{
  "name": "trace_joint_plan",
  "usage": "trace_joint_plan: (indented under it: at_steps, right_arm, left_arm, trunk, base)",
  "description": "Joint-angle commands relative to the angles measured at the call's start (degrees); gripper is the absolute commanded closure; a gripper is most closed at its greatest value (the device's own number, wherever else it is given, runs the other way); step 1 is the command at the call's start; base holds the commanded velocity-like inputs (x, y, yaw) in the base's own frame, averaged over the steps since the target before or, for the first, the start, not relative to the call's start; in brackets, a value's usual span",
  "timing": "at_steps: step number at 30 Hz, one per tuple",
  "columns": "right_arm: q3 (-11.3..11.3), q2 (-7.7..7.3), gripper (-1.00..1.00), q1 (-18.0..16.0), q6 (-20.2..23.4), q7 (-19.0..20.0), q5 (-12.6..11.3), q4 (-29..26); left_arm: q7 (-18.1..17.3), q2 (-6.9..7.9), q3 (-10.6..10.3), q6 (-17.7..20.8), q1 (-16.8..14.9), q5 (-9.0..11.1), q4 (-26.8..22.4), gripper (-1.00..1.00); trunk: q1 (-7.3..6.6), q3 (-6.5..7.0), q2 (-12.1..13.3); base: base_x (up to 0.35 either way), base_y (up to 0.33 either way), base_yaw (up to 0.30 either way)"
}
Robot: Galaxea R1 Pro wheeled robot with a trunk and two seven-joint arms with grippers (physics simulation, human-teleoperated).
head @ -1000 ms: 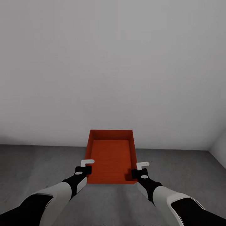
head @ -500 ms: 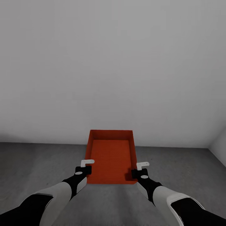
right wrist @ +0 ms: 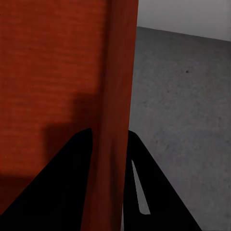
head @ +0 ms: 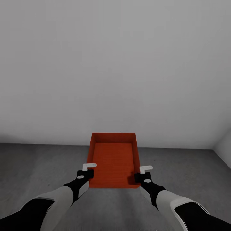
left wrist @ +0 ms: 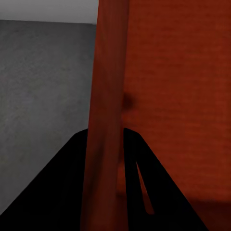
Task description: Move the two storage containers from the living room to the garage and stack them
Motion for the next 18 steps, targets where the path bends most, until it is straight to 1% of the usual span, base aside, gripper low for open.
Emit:
trace_joint_plan:
  at_steps: [1,12,18]
  right_arm:
    - [-0.01,0.00,1.00,-0.03,-0.34,-0.51,-1.44,0.31]
    - [-0.01,0.02,1.00,-0.03,-0.34,-0.46,-1.44,0.33]
    - [-0.01,0.02,1.00,-0.03,-0.34,-0.45,-1.44,0.33]
  left_arm:
    - [1.20,-0.01,1.58,-1.33,-0.08,0.13,-0.87,1.00]
    - [1.20,-0.10,1.61,-1.33,-0.08,0.28,-0.78,1.00]
    - [1.05,-0.13,1.62,-1.26,-0.08,0.28,-0.79,1.00]
  trunk:
    - [0.01,-0.18,-0.08]
    - [0.01,-1.21,-0.08]
    - [1.33,-2.84,-2.49]
  base:
    - [0.000,0.000,0.000]
    - [0.000,0.000,0.000]
    - [0.000,0.000,0.000]
